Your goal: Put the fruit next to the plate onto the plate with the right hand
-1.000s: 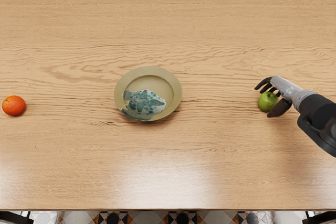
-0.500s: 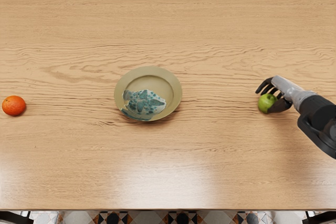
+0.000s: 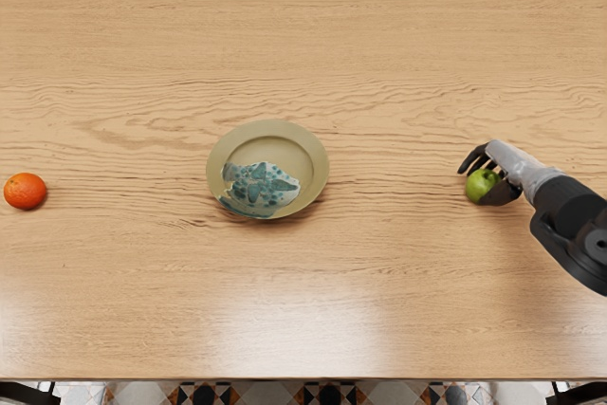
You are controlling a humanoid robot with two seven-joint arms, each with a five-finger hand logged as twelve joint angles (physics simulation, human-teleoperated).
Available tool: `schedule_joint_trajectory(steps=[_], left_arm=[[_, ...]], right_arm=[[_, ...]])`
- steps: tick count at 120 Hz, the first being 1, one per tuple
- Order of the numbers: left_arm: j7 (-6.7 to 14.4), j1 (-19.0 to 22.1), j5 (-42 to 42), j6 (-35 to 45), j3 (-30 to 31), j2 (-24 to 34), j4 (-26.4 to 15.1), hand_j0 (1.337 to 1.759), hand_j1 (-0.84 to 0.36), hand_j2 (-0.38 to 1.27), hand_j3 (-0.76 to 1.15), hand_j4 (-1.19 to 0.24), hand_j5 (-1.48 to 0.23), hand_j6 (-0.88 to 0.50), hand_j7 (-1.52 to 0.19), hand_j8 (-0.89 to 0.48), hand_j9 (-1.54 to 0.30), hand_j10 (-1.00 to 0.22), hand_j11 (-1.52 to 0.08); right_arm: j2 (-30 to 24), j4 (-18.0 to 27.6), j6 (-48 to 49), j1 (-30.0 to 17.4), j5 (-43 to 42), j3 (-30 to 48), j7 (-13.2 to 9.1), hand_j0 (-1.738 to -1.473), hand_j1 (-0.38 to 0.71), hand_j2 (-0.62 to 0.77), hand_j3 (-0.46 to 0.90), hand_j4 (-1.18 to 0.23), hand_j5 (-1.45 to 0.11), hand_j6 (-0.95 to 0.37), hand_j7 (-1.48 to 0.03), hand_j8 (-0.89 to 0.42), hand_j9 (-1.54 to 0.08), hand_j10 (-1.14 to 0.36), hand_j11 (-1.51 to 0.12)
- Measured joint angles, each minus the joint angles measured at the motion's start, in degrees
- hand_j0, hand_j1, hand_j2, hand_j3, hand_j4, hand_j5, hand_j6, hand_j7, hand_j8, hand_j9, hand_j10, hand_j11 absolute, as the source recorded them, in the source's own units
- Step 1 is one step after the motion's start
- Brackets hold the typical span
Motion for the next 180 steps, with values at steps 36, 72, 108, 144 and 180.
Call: schedule_joint_trajectory(steps=[36,72,108,144,180], left_arm=[[0.02,-0.01,-0.02,0.01,0.04,0.0,0.0,1.658,0.35,0.0,0.0,0.0,0.0,0.0,0.0,0.0,0.0,0.0,0.0],[0.02,0.0,-0.02,-0.01,0.04,0.0,0.0,1.658,0.35,0.0,0.0,0.0,0.0,0.0,0.0,0.0,0.0,0.0,0.0],[0.03,-0.01,-0.02,0.0,0.04,0.0,0.0,1.658,0.35,0.0,0.0,0.0,0.0,0.0,0.0,0.0,0.0,0.0,0.0],[0.03,-0.01,-0.03,0.01,0.05,0.0,0.01,1.658,0.35,0.0,0.0,0.0,0.0,0.0,0.0,0.0,0.0,0.0,0.0],[0.03,-0.01,-0.03,0.01,0.06,0.0,0.01,1.658,0.35,0.0,0.0,0.0,0.0,0.0,0.0,0.0,0.0,0.0,0.0]], right_arm=[[-0.14,-0.13,0.51,0.12,1.32,0.19,0.52,-1.644,0.26,0.17,0.0,-0.69,-0.83,-0.51,-0.86,-0.41,-0.88,-0.56,-0.89],[-0.55,-0.02,4.47,1.38,5.0,2.99,0.71,-1.65,0.21,0.12,0.0,-0.68,-0.92,-0.52,-0.9,-0.41,-0.93,-0.56,-0.95],[1.61,0.52,10.39,5.83,10.95,5.74,0.71,-1.652,0.21,0.11,0.0,-0.68,-0.95,-0.51,-0.91,-0.4,-0.95,-0.56,-0.97],[6.96,0.72,13.52,11.11,17.03,5.94,0.7,-1.654,0.22,0.13,0.0,-0.67,-0.96,-0.5,-0.91,-0.39,-0.95,-0.55,-0.96],[11.86,0.73,14.72,14.61,20.11,6.09,0.67,-1.655,0.24,0.16,0.0,-0.67,-0.97,-0.49,-0.91,-0.38,-0.94,-0.53,-0.95]])
